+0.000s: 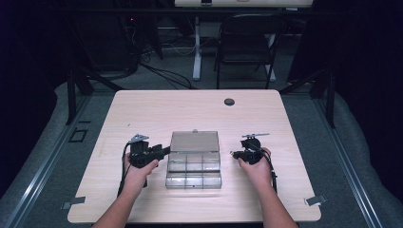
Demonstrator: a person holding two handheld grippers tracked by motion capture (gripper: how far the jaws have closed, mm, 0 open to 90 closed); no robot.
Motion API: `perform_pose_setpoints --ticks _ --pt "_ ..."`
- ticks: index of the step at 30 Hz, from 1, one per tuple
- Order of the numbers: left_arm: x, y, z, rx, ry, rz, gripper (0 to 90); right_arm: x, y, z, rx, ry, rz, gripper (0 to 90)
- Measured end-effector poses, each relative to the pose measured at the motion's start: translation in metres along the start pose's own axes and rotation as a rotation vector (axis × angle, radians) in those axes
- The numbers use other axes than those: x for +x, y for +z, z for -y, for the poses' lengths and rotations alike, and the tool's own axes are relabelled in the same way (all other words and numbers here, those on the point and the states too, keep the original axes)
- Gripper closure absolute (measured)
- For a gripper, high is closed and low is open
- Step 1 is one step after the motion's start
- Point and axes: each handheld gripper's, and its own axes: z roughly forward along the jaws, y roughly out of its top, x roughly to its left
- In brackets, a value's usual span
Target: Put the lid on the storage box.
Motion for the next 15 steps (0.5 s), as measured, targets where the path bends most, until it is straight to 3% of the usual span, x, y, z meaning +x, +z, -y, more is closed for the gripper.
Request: perform_pose_setpoints --ticks 15 --pt "-0.0001 -0.0002 0.0 0.0 0.001 0.0 51.6 0.0004 -0.0009 -0.0006 0.002 -0.004 -0.013 85.4"
